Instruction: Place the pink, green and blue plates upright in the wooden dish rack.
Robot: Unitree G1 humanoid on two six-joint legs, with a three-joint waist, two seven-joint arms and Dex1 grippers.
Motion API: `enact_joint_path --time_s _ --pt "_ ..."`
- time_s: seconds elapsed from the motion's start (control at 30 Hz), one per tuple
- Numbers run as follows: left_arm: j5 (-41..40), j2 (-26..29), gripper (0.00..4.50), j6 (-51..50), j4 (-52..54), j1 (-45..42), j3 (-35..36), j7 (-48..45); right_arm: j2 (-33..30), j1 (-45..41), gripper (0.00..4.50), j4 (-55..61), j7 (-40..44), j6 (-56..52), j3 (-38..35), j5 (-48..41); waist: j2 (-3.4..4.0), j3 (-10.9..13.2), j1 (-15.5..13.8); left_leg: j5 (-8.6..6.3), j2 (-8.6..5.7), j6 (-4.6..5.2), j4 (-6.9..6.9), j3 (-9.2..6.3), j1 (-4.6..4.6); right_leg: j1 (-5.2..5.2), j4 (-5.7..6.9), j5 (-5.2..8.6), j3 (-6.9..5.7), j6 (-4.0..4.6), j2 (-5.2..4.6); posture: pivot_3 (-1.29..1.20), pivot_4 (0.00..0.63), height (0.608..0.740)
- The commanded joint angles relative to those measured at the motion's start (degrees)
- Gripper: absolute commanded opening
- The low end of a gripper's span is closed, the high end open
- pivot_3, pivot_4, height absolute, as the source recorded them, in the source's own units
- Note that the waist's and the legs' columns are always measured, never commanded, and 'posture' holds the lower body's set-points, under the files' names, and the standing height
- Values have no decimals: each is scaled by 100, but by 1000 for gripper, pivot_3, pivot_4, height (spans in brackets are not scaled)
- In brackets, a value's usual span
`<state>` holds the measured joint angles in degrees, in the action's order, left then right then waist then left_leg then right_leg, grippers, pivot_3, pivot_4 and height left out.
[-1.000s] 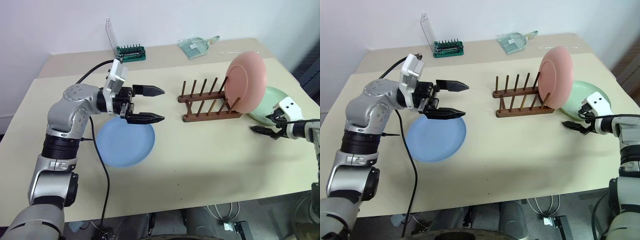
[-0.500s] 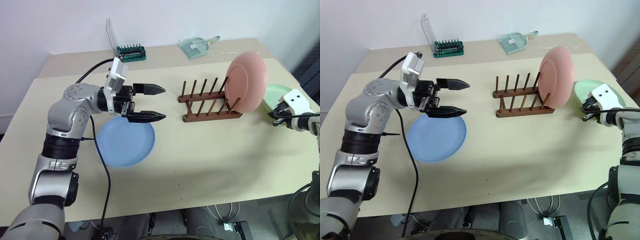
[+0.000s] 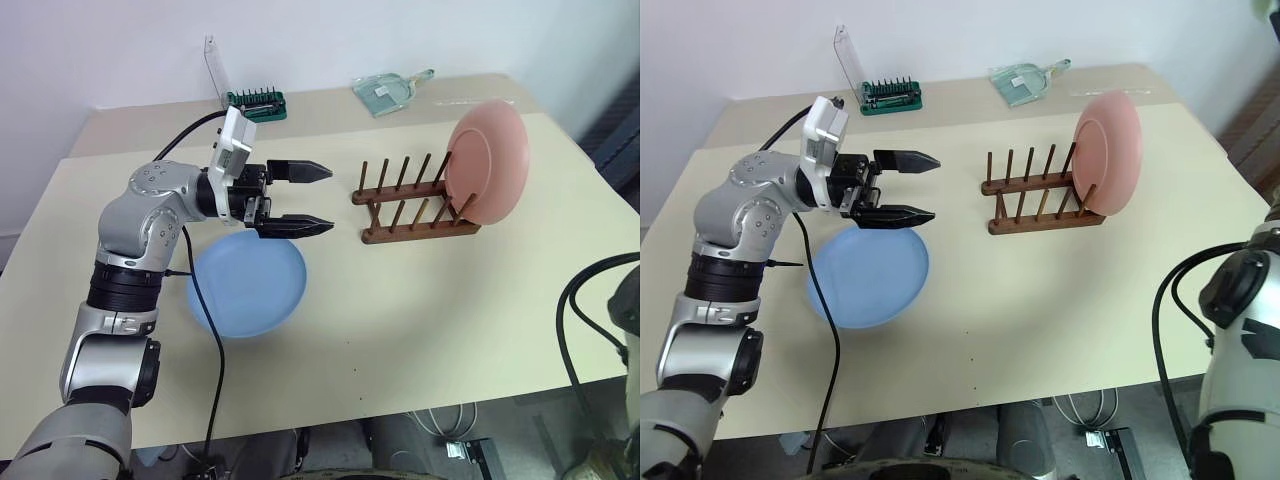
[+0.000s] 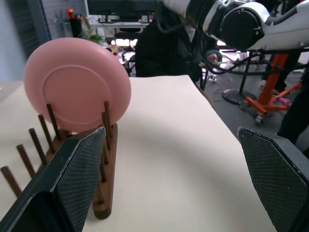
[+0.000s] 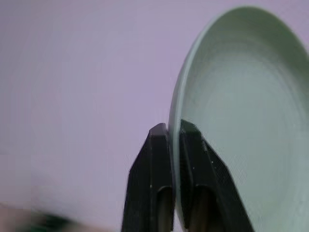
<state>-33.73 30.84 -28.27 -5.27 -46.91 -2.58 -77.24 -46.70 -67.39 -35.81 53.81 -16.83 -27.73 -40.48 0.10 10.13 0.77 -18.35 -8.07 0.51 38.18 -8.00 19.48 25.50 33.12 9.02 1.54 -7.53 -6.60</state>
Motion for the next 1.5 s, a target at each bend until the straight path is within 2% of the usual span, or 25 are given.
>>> enact_joint_path --time_s 0.03,0.17,0.27,0.4,0.5,0.63,0.83,0.97,1.5 --pt "-55 3 4500 79 55 -53 128 -2 -24 126 12 1052 -271 -2075 -497 -1562 0 0 -42 0 0 0 0 -1 1 1 0 0 0 1 -1 0 150 740" --pt "-56 -16 4500 106 33 -58 131 -5 -115 534 12 1547 -565 -3990 -760 -2828 2 0 -110 0 -2 0 -1 -8 4 4 0 0 -5 3 -5 0 150 740" --pt "-62 -15 4500 104 35 -56 141 -9 -213 1063 12 1777 -693 -5020 -620 -3211 1 0 -140 0 -2 1 0 -5 4 4 -1 0 -5 3 -7 0 150 740" --pt "-41 -28 4500 138 -2 -57 138 -10 154 1507 12 1757 -1241 -4963 -633 -3065 4 -2 -117 -4 -2 7 4 5 2 4 2 -2 -4 3 -10 0 150 740" --pt "-18 -42 4500 190 -4 -35 126 -21 166 1906 12 1967 -1170 -5180 -517 -3058 5 -2 -126 1 -1 1 3 4 3 6 4 -2 -5 4 -8 0 150 740" --pt "-15 -29 4500 204 -13 -39 119 -12 198 1922 12 1920 -1211 -5123 -609 -3109 5 -2 -124 0 -4 1 5 8 5 6 2 -3 -4 3 -11 0 150 740" --pt "-16 -1 4500 207 31 -19 129 5 192 2344 12 2349 -1020 -4744 -313 -2600 4 -2 -129 0 -4 1 5 6 4 5 2 -3 -5 3 -10 0 150 740" --pt "-37 9 4500 192 86 -3 134 15 225 2347 12 2386 -1071 -4858 -407 -2788 4 -2 -121 1 -4 1 6 7 4 6 3 -3 -5 3 -10 0 150 740" --pt "-18 -26 4500 230 33 -72 105 -11 294 2521 12 2497 -1127 -4407 -321 -2391 4 -2 -128 1 -3 1 5 6 4 6 2 -3 -5 3 -9 0 150 740"
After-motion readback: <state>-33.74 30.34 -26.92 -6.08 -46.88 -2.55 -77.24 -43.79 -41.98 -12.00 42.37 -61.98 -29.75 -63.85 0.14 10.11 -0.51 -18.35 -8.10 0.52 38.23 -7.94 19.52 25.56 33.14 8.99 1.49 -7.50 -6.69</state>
